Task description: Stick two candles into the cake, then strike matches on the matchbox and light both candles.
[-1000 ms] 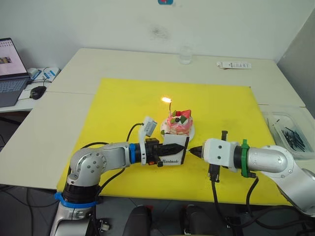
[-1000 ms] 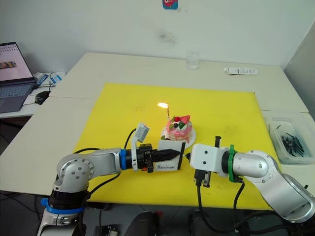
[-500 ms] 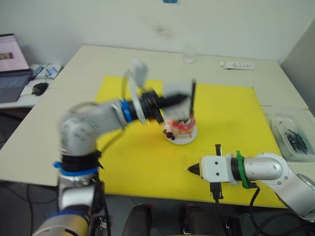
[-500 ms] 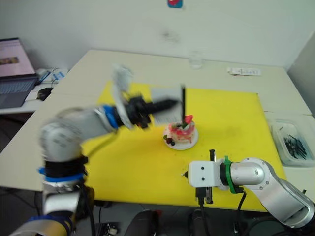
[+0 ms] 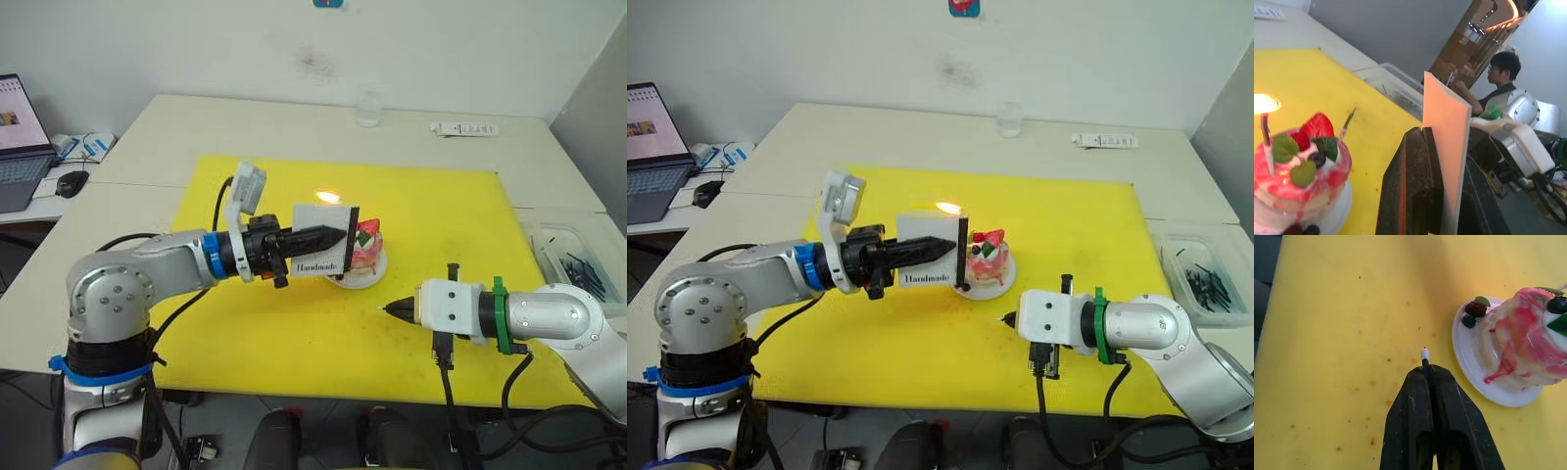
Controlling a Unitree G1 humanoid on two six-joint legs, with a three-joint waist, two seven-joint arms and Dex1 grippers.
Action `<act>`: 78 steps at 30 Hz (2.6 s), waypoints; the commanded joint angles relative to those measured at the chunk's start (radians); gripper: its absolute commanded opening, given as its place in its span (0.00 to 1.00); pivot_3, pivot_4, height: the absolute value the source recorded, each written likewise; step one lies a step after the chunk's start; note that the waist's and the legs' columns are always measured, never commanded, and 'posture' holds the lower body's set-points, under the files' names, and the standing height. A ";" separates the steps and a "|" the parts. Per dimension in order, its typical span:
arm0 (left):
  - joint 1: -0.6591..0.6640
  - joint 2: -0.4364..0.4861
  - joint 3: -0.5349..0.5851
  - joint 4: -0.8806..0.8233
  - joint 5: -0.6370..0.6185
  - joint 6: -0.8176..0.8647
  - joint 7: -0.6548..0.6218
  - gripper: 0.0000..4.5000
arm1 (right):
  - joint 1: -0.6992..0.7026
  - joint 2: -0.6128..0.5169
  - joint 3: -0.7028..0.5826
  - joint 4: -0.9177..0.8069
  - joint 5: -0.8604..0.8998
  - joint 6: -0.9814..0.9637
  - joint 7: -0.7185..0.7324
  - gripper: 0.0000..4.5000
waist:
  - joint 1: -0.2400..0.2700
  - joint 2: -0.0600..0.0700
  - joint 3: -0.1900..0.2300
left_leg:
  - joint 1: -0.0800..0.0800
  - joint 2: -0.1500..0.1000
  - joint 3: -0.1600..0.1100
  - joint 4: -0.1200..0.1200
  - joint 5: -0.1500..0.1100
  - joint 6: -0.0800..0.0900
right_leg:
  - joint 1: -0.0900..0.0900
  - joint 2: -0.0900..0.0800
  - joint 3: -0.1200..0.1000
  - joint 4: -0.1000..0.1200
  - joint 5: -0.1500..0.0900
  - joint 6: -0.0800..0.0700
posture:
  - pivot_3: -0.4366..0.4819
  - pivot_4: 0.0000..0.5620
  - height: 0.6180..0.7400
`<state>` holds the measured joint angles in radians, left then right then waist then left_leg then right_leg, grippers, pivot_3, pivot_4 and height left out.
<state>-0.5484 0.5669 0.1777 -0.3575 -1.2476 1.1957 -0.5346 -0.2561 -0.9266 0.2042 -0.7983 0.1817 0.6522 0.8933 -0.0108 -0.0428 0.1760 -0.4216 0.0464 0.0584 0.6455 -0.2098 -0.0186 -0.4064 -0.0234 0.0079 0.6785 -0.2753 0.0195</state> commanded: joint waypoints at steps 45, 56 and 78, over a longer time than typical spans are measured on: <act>0.265 0.063 -0.139 -0.041 0.139 -0.027 -0.177 0.00 | -0.270 0.123 0.012 0.178 -0.128 0.009 -0.162 0.01 | 0.008 0.001 0.000 | -0.001 0.001 -0.001 -0.001 0.000 0.000 | -0.001 -0.001 -0.001 0.001 -0.002 -0.005 | 0.48 0.27 0.89; 0.279 0.065 -0.137 -0.052 0.134 -0.027 -0.175 0.00 | -0.256 0.137 0.004 0.197 -0.152 -0.026 -0.161 0.01 | 0.008 0.001 0.000 | -0.001 0.001 -0.001 -0.001 0.000 0.000 | -0.001 -0.001 -0.001 0.001 -0.002 -0.005 | 0.48 0.27 0.89; 0.274 0.065 -0.151 -0.038 0.145 -0.030 -0.190 0.00 | -0.233 0.128 -0.033 0.178 -0.156 -0.015 -0.145 0.01 | 0.008 0.001 0.000 | -0.001 0.001 -0.001 -0.001 0.000 0.000 | -0.001 -0.001 -0.001 0.001 -0.002 -0.005 | 0.48 0.27 0.89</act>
<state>-0.2684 0.6325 0.0285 -0.3772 -1.0965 1.1711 -0.7106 -0.4863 -0.7875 0.2138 -0.5843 0.0257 0.6422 0.7479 -0.0024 -0.0422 0.1764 -0.4225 0.0475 0.0573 0.6447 -0.2098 -0.0183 -0.4078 -0.0244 0.0065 0.6796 -0.2771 0.0144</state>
